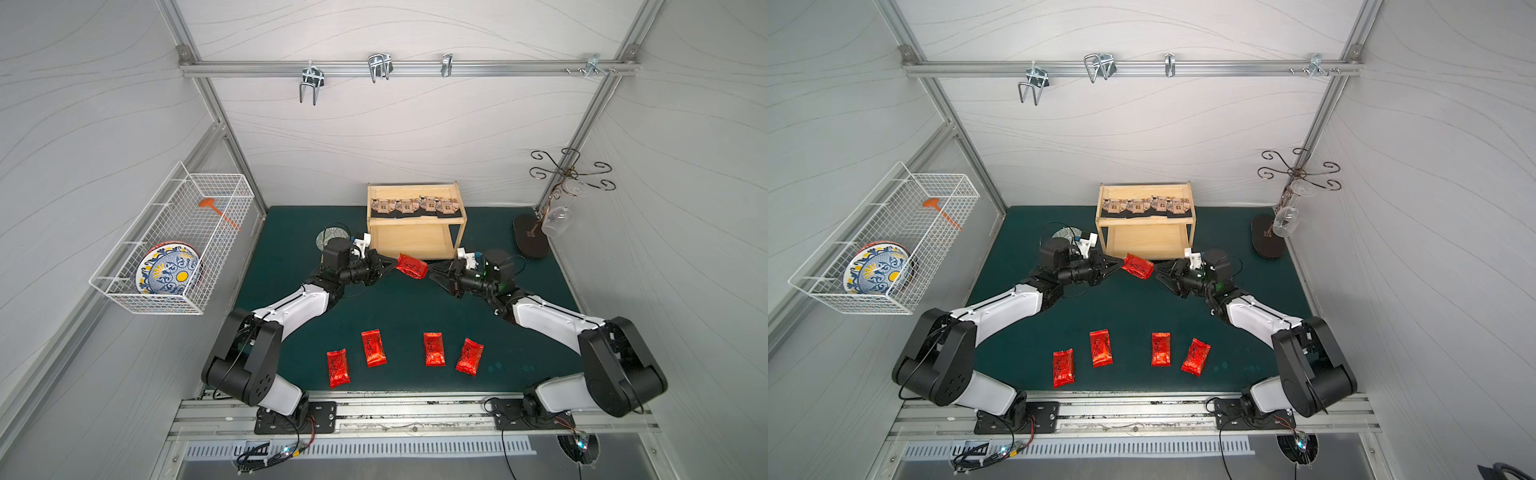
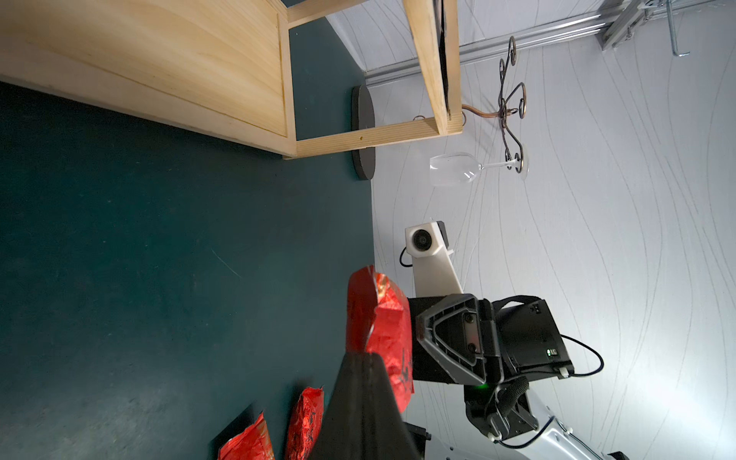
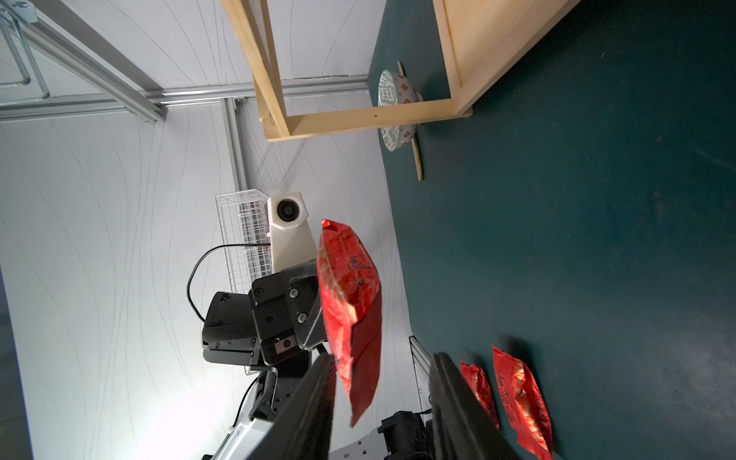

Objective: Place the tea bags on the shelf by color
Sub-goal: Pick up the tea bag from the center of the board.

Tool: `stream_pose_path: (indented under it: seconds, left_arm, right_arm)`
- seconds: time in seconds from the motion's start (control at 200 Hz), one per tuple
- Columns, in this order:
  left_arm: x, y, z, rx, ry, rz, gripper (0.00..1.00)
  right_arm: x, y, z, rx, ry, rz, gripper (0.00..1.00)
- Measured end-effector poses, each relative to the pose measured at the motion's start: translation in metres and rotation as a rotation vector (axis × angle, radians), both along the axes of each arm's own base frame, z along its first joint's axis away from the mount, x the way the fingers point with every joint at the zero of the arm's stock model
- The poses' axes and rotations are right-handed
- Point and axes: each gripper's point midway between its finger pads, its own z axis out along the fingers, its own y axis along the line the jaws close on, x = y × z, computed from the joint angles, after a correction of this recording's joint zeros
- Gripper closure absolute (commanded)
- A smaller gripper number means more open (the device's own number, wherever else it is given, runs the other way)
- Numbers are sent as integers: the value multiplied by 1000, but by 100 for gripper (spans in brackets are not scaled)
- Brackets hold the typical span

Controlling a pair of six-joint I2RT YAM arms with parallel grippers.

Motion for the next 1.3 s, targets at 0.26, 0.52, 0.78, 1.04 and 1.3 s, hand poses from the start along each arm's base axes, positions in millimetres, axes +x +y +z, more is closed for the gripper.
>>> stream_pose_path:
  seconds: [0.26,0.52,0.78,1.04,1.3]
  left_arm:
    - [-1,0,3,-3,-7,0,100]
    - [-1,0,4,-6,-3,3,100]
    - [-1,1,7,-7,-12,7,100]
    - [-1,1,6,-3,-13,5,100]
    - [-10,17,-10,140,48,14,28]
  right_arm:
    - [0,7,-3,21,21,17,75]
    - [1,14,-6,42,31,30,83]
    - [1,16,-2,61,22,35,100]
    - [-2,13,-7,51,26,34,100]
    - [-6,12,-25,-62,29,-34,100]
